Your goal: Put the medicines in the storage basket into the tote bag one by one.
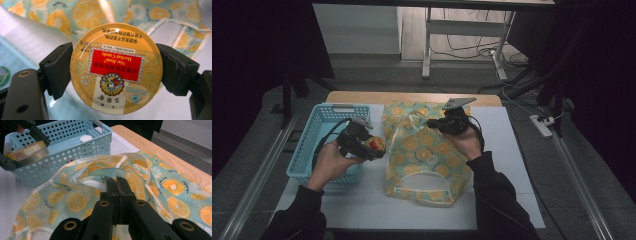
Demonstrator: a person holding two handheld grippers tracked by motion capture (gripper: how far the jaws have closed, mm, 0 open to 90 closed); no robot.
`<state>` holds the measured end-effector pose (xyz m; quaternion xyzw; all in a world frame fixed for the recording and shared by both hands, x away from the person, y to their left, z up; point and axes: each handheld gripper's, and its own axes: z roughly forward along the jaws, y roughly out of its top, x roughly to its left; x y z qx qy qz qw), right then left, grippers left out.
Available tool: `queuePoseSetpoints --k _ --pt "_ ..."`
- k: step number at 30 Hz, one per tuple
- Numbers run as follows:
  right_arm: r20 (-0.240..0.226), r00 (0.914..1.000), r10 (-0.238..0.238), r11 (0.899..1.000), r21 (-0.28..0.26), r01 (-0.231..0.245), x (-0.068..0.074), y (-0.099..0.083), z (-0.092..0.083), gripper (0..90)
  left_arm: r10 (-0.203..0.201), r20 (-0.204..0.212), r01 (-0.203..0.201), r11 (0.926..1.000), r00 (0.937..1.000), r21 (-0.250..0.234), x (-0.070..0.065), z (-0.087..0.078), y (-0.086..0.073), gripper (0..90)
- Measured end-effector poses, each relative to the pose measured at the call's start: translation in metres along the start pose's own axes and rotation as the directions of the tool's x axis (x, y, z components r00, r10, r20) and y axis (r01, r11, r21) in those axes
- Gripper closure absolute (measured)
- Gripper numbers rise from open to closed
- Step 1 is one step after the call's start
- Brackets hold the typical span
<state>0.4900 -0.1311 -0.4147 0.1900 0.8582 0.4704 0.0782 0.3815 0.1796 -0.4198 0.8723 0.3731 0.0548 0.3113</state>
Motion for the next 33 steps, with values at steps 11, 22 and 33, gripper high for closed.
queuePoseSetpoints --k 11,22,33 --pt "0.008 1.0 0.005 1.0 -0.008 -0.005 -0.004 -0.002 -0.001 90.0 0.06 0.055 -0.06 0.9982 0.9966 -0.007 -0.023 0.018 0.022 20.1" --pt "0.012 0.9997 0.02 1.0 -0.007 -0.02 -0.008 -0.005 0.001 90.0 0.104 0.08 -0.105 0.9945 0.9913 0.0 -0.039 0.039 0.043 20.1" --pt "0.027 0.9995 0.015 1.0 -0.01 -0.015 -0.012 -0.006 0.001 90.0 0.131 0.097 -0.13 0.9914 0.9867 -0.012 -0.048 0.065 0.062 20.1"
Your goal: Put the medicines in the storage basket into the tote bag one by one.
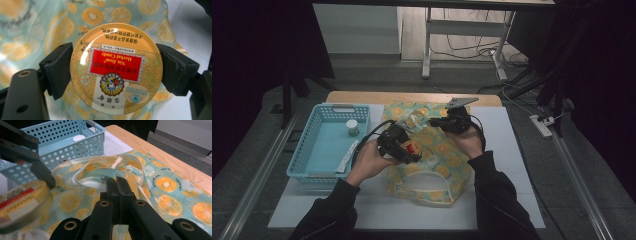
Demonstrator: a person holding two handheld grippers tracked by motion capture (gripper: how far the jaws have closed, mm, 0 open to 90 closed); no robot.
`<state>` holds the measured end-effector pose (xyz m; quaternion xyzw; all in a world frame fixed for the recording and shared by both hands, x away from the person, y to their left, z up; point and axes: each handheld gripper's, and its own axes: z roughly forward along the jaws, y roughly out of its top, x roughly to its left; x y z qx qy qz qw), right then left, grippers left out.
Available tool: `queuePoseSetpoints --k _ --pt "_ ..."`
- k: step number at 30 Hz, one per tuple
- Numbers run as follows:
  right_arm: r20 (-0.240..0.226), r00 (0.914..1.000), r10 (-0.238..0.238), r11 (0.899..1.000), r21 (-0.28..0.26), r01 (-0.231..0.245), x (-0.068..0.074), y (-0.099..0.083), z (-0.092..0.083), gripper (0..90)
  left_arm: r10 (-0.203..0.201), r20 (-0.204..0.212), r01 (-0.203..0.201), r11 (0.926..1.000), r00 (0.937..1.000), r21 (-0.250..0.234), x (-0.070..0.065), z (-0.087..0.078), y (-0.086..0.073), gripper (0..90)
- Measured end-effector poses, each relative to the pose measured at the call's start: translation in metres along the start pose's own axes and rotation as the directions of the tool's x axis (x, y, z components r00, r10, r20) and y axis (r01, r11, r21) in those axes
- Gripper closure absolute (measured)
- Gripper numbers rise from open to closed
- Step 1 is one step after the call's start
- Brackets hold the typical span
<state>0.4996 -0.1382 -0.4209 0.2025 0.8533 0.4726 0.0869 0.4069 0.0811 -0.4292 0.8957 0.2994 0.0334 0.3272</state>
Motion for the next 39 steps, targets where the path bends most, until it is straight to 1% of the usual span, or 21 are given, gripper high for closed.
queuePoseSetpoints --k 3,7,18,23,26,28,32,39 --pt "0.002 1.0 0.002 1.0 -0.002 -0.002 -0.001 0.0 0.0 90.0 0.02 -0.005 -0.02 0.9998 0.9998 0.007 -0.001 0.008 0.006 20.1" --pt "0.009 0.9999 0.009 1.0 -0.006 -0.009 -0.005 -0.001 -0.002 90.0 0.027 -0.008 -0.027 0.9995 0.9996 0.015 -0.001 0.02 0.012 20.1" --pt "0.02 0.9993 0.032 0.999 -0.007 -0.032 -0.012 -0.006 0.0 90.0 0.026 -0.011 -0.025 0.9995 0.9996 0.02 0.005 0.049 0.023 20.1" --pt "0.023 0.9991 0.036 0.999 -0.01 -0.036 -0.015 -0.007 0.0 90.0 0.031 -0.046 -0.029 0.999 0.9985 0.033 0.011 0.062 0.025 20.1" --pt "0.027 0.9986 0.046 0.999 -0.011 -0.046 -0.015 -0.007 0.001 90.0 0.031 -0.055 -0.029 0.9987 0.998 0.042 0.016 0.07 0.025 20.1" --pt "0.029 0.9985 0.046 0.999 -0.01 -0.046 -0.015 -0.008 0.002 90.0 0.026 -0.052 -0.024 0.9988 0.9983 0.042 0.02 0.075 0.025 20.1" --pt "0.038 0.9983 0.045 0.999 -0.001 -0.045 -0.018 -0.011 0.004 90.0 0.027 -0.072 -0.023 0.9982 0.9971 0.055 0.024 0.086 0.025 20.1" --pt "0.041 0.9979 0.049 0.999 0.007 -0.049 -0.02 -0.013 0.007 90.0 0.024 -0.1 -0.019 0.998 0.9947 0.06 0.032 0.101 0.022 20.0"
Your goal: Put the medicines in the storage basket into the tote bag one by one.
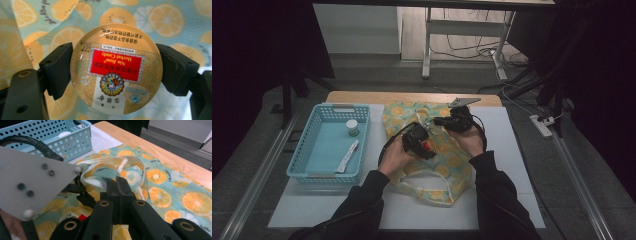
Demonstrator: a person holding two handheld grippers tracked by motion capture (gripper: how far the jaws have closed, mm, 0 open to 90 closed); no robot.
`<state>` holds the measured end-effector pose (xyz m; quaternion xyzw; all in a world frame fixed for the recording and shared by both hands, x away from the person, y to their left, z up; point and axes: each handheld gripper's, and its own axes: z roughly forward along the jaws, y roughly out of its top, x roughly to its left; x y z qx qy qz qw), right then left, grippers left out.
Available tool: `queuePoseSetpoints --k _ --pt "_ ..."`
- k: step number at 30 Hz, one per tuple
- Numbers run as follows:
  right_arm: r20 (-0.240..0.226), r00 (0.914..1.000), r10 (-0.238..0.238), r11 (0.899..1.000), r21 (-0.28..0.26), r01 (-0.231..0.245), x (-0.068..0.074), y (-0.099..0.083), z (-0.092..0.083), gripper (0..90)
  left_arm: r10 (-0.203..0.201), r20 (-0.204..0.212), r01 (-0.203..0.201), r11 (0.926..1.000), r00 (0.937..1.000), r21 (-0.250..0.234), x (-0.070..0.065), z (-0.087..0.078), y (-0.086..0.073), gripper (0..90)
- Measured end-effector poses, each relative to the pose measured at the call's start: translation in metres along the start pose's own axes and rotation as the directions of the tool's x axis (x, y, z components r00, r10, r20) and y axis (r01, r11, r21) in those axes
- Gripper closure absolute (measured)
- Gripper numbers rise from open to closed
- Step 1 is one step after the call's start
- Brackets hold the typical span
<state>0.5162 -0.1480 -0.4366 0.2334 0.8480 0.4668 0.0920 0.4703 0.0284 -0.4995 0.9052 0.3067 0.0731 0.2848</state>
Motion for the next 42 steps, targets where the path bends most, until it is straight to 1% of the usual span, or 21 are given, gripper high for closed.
queuePoseSetpoints --k 4,10,11,13,18,20,22,24,25,29,30,31,33,34,39,42 --pt "0.004 1.0 0.0 1.0 0.006 0.0 -0.001 -0.001 0.002 90.0 -0.006 0.001 0.006 1.0 1.0 -0.002 0.003 0.008 0.0 20.0" --pt "0.009 0.9999 0.005 1.0 0.014 -0.005 -0.003 -0.004 0.003 90.0 -0.002 -0.02 0.002 1.0 0.9998 0.0 0.005 0.018 -0.002 19.8" --pt "0.01 0.9999 0.005 1.0 0.014 -0.005 -0.004 -0.004 0.003 90.0 -0.002 -0.018 0.002 1.0 0.9998 -0.003 0.006 0.018 -0.002 19.8" --pt "0.011 0.9999 0.005 1.0 0.015 -0.005 -0.004 -0.004 0.003 90.0 -0.01 -0.029 0.009 0.9999 0.9995 -0.013 0.006 0.019 -0.002 19.3" --pt "0.01 0.9999 0.003 1.0 0.007 -0.003 -0.005 -0.003 0.002 90.0 -0.014 -0.013 0.013 0.9997 0.9998 -0.02 0.006 0.014 -0.001 12.8" --pt "0.011 0.9999 0.006 1.0 0.006 -0.006 -0.004 -0.003 0.001 90.0 -0.019 -0.02 0.019 0.9995 0.9996 -0.024 0.005 0.01 -0.001 10.6" --pt "0.011 0.9999 0.005 1.0 0.005 -0.005 -0.004 -0.003 0.0 90.0 -0.03 -0.011 0.03 0.9992 0.9995 -0.026 0.005 0.007 0.0 8.8" --pt "0.011 0.9999 0.003 1.0 0.005 -0.003 -0.004 -0.003 0.0 90.0 -0.028 0.001 0.028 0.9991 0.9996 -0.033 0.004 0.002 0.001 6.9" --pt "0.01 0.9999 0.003 1.0 0.003 -0.003 -0.004 -0.002 0.0 90.0 -0.037 0.011 0.038 0.9985 0.9992 -0.039 0.004 0.0 0.001 6.0" --pt "0.008 1.0 0.004 1.0 0.002 -0.004 -0.003 -0.002 0.0 90.0 -0.048 0.062 0.052 0.9963 0.9969 -0.068 0.0 -0.011 0.001 3.1" --pt "0.009 1.0 0.003 1.0 0.003 -0.003 -0.003 -0.002 0.0 90.0 -0.052 0.072 0.058 0.9947 0.996 -0.085 -0.002 -0.014 0.001 2.8" --pt "0.008 1.0 0.003 1.0 0.004 -0.003 -0.003 -0.002 0.0 90.0 -0.048 0.084 0.055 0.9944 0.9953 -0.091 -0.003 -0.017 0.0 2.4" --pt "0.006 1.0 0.001 1.0 0.003 -0.001 -0.003 -0.002 0.0 90.0 -0.055 0.107 0.067 0.9921 0.9927 -0.106 -0.005 -0.023 -0.001 1.0" --pt "0.005 1.0 -0.002 1.0 0.001 0.002 -0.003 -0.002 0.0 90.0 -0.053 0.117 0.065 0.9918 0.9918 -0.11 -0.006 -0.026 -0.002 1.0" --pt "0.003 1.0 0.0 1.0 0.005 0.0 -0.002 -0.002 0.0 90.0 -0.039 0.142 0.059 0.9886 0.9891 -0.138 -0.007 -0.042 -0.006 1.0" --pt "0.001 1.0 0.0 1.0 0.006 0.0 -0.002 -0.002 0.0 90.0 -0.035 0.164 0.059 0.988 0.9858 -0.143 -0.007 -0.049 -0.009 1.1"
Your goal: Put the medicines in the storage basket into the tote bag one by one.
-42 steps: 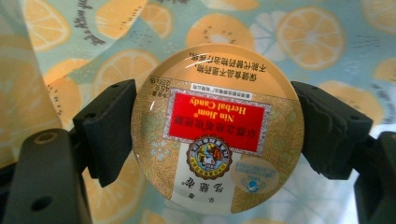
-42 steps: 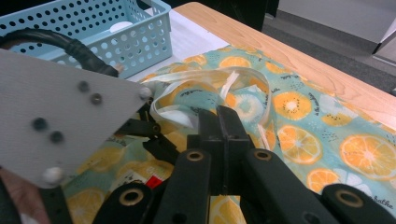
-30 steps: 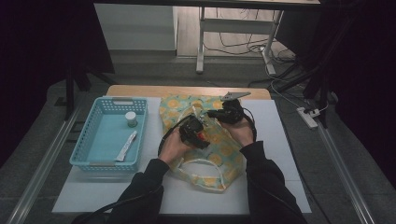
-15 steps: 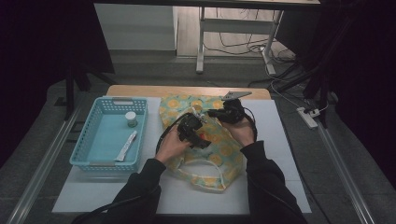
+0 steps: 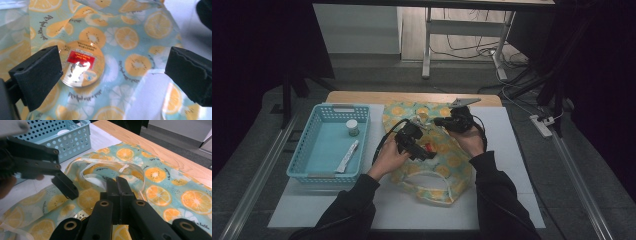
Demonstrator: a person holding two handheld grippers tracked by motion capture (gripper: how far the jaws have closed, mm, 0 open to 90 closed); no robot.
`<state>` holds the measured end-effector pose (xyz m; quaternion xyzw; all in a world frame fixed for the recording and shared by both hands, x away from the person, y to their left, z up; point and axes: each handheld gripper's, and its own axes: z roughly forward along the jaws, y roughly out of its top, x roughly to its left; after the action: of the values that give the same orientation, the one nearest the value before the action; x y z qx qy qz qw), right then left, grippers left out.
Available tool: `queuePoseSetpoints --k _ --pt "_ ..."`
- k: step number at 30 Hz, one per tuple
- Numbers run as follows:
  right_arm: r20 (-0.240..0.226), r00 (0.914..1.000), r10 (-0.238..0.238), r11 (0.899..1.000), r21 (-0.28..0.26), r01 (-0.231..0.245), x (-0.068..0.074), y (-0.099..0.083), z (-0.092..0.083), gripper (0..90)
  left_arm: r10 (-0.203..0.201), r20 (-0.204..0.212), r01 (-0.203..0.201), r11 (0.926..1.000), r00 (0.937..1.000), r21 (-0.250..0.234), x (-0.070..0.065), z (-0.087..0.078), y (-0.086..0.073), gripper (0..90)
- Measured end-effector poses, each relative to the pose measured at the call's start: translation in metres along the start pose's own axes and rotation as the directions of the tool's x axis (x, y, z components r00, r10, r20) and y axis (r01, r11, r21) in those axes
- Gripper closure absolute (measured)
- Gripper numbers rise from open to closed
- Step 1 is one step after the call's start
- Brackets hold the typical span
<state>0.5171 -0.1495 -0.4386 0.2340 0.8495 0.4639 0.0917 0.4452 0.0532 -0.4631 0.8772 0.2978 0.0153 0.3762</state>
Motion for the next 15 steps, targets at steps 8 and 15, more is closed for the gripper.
queuePoseSetpoints --k 8,15 --pt "0.002 1.0 -0.003 1.0 -0.001 0.003 -0.001 0.0 -0.001 90.0 -0.012 0.029 0.013 0.9998 0.9995 -0.016 0.004 -0.014 -0.011 0.0" --pt "0.0 1.0 -0.001 1.0 0.004 0.001 -0.001 0.0 -0.001 90.0 -0.027 0.022 0.028 0.998 0.9994 -0.057 0.007 -0.03 -0.021 0.0"
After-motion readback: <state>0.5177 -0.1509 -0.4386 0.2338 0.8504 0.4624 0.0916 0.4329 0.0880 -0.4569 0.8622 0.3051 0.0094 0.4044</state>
